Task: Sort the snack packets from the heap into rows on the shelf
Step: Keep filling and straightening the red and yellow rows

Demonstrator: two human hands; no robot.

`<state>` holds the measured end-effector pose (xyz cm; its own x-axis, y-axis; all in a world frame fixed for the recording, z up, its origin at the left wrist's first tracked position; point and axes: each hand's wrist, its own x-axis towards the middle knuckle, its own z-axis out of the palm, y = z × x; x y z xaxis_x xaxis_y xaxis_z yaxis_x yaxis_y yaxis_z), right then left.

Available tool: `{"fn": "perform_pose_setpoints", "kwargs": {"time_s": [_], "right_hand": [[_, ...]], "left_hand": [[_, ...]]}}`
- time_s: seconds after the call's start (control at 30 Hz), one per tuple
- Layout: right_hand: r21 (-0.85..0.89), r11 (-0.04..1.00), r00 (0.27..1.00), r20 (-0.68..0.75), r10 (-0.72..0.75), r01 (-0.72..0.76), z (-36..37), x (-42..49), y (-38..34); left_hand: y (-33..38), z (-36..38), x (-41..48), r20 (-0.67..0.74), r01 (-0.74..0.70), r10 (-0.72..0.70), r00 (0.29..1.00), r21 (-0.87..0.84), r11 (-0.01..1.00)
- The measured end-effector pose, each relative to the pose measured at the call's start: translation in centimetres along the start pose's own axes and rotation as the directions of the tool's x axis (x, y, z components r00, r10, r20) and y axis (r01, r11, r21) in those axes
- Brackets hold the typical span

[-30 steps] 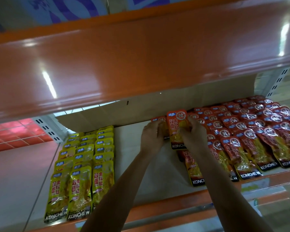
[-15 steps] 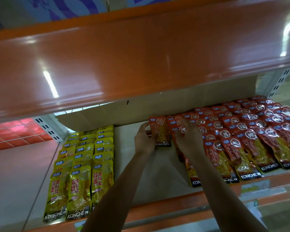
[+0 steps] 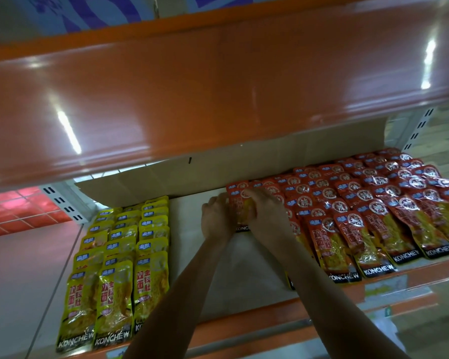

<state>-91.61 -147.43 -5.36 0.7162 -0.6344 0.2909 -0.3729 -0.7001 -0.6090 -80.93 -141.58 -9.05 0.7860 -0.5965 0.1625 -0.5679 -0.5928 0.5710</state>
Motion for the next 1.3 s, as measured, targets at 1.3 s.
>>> {"fn": "perform_pose_setpoints", "kwargs": {"time_s": [1.3], "right_hand": [[-0.170,0.931,0.922,0.279,-0.269,0.323,15.0,0.6,-18.5]], "left_hand": [[-16.4,-18.0,-3.2,-0.070,-0.043,0.067,0.995,0.305,0.951]]}}
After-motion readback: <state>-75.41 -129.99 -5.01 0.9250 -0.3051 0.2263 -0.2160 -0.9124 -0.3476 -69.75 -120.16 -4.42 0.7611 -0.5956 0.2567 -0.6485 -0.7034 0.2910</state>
